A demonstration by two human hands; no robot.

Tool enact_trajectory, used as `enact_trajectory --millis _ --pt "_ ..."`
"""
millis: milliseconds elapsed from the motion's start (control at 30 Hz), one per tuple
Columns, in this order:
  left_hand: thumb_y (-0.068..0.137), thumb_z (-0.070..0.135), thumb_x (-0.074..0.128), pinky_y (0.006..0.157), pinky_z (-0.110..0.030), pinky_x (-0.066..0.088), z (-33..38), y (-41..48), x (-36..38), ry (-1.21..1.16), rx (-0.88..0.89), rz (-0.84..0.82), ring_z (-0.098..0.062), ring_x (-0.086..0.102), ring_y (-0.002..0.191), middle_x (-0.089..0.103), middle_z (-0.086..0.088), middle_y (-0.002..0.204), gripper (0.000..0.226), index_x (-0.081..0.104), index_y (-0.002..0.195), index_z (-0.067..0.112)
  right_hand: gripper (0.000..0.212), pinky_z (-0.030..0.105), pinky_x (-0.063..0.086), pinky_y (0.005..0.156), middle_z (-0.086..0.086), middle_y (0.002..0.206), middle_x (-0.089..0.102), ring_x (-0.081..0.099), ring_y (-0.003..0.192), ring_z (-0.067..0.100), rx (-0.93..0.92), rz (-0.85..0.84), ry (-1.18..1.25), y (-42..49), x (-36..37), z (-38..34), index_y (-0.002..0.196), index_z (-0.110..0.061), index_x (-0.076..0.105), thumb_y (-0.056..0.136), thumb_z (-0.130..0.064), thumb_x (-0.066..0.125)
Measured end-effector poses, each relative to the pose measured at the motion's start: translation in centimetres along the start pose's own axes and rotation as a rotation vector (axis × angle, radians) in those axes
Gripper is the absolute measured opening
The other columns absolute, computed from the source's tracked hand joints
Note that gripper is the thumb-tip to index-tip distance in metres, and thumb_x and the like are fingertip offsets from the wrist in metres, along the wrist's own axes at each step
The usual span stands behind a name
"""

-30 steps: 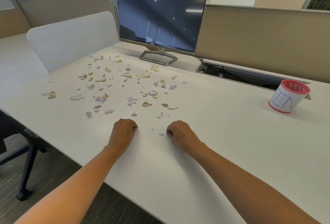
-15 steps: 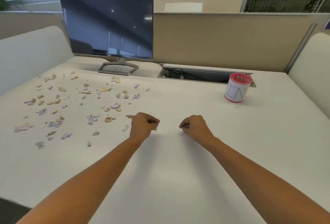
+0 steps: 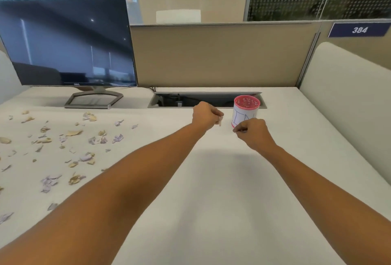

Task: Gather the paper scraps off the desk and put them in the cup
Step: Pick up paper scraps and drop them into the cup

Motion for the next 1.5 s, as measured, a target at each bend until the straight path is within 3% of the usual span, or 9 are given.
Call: enact_trajectory --millis 100,300,567,733,867,1033,1267,1400,1500 --pt "0.082 -0.007 0.062 0.087 -0.031 0.054 2.2 2.2 1.3 -0.06 0.006 -0.004 -0.023 0.063 0.081 0.069 -0.023 0.103 0.018 0.07 0.098 -0.005 0.02 0.028 0.045 0.092 0.016 0.107 0.07 0.062 0.102 0.03 -0.017 0.041 -0.02 2.5 -2.1 0.7 0.101 -0.001 0.071 0.083 -0.003 0.061" --pt "0.082 -0.007 0.063 0.091 -0.036 0.054 5.3 5.3 3.4 -0.147 -0.015 -0.009 -0.028 0.066 0.091 0.068 -0.023 0.105 0.016 0.07 0.096 -0.006 0.022 0.025 0.043 0.082 0.016 0.107 0.069 0.062 0.099 0.03 0.01 0.131 -0.07 6.9 -4.7 1.1 0.102 -0.003 0.071 0.085 -0.004 0.057" --pt "0.086 -0.001 0.06 0.096 -0.041 0.051 5.9 8.6 5.3 -0.133 -0.038 -0.023 -0.032 0.062 0.105 0.066 -0.021 0.111 0.017 0.07 0.099 -0.003 0.024 0.035 0.046 0.097 0.017 0.118 0.064 0.059 0.111 0.031 0.093 0.17 0.023 10.0 -3.9 1.6 0.109 -0.003 0.067 0.091 -0.008 0.053" --pt "0.087 0.006 0.06 0.094 -0.041 0.052 5.3 9.1 6.1 -0.155 -0.096 -0.031 -0.033 0.062 0.106 0.065 -0.021 0.113 0.019 0.069 0.102 -0.003 0.03 0.034 0.046 0.098 0.015 0.122 0.063 0.059 0.112 0.031 0.071 0.147 0.008 10.4 -3.2 1.9 0.12 -0.009 0.062 0.096 -0.013 0.045" --pt "0.09 0.008 0.057 0.094 -0.04 0.052 5.3 9.1 6.2 -0.183 -0.097 -0.029 -0.032 0.061 0.108 0.064 -0.02 0.115 0.021 0.068 0.104 -0.002 0.029 0.034 0.044 0.101 0.016 0.122 0.063 0.058 0.113 0.031 0.056 0.198 0.049 10.2 -3.2 2.3 0.115 -0.005 0.064 0.096 -0.01 0.044" --pt "0.09 0.002 0.055 0.094 -0.038 0.053 5.3 8.6 5.9 -0.204 -0.045 -0.009 -0.03 0.061 0.106 0.066 -0.018 0.112 0.02 0.069 0.103 -0.001 0.026 0.026 0.046 0.092 0.017 0.113 0.067 0.061 0.105 0.029 0.006 0.287 0.128 8.6 -3.4 2.5 0.109 -0.002 0.067 0.093 -0.005 0.046" --pt "0.088 0.002 0.057 0.079 -0.027 0.055 2.0 6.1 4.6 -0.206 -0.024 0.049 -0.026 0.066 0.094 0.068 -0.017 0.107 0.019 0.069 0.103 0.002 0.024 0.035 0.049 0.097 0.016 0.115 0.066 0.062 0.104 0.03 0.001 0.251 0.148 4.8 -1.8 2.8 0.11 -0.001 0.066 0.09 -0.009 0.055" --pt "0.089 0.004 0.056 0.08 -0.025 0.052 -1.6 3.2 3.4 -0.198 -0.073 0.06 -0.025 0.065 0.097 0.066 -0.015 0.112 0.022 0.067 0.108 0.002 0.021 0.045 0.046 0.102 0.016 0.116 0.065 0.06 0.107 0.032 0.038 0.176 0.207 2.0 0.4 2.4 0.106 0.0 0.066 0.089 -0.007 0.057" --pt "0.089 0.007 0.058 0.087 -0.029 0.053 -5.0 0.3 2.0 -0.197 -0.138 0.082 -0.023 0.065 0.095 0.067 -0.013 0.111 0.02 0.068 0.106 0.005 0.019 0.035 0.046 0.102 0.013 0.108 0.069 0.061 0.103 0.029 0.015 0.108 0.222 -0.2 2.6 1.3 0.1 -0.001 0.069 0.088 -0.003 0.055"
Point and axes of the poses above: each hand's wrist, its own y-axis towards the middle knuckle, its own x-axis out of the palm, z = x × y, the point moved 4 cm from there along y, towards the middle knuckle
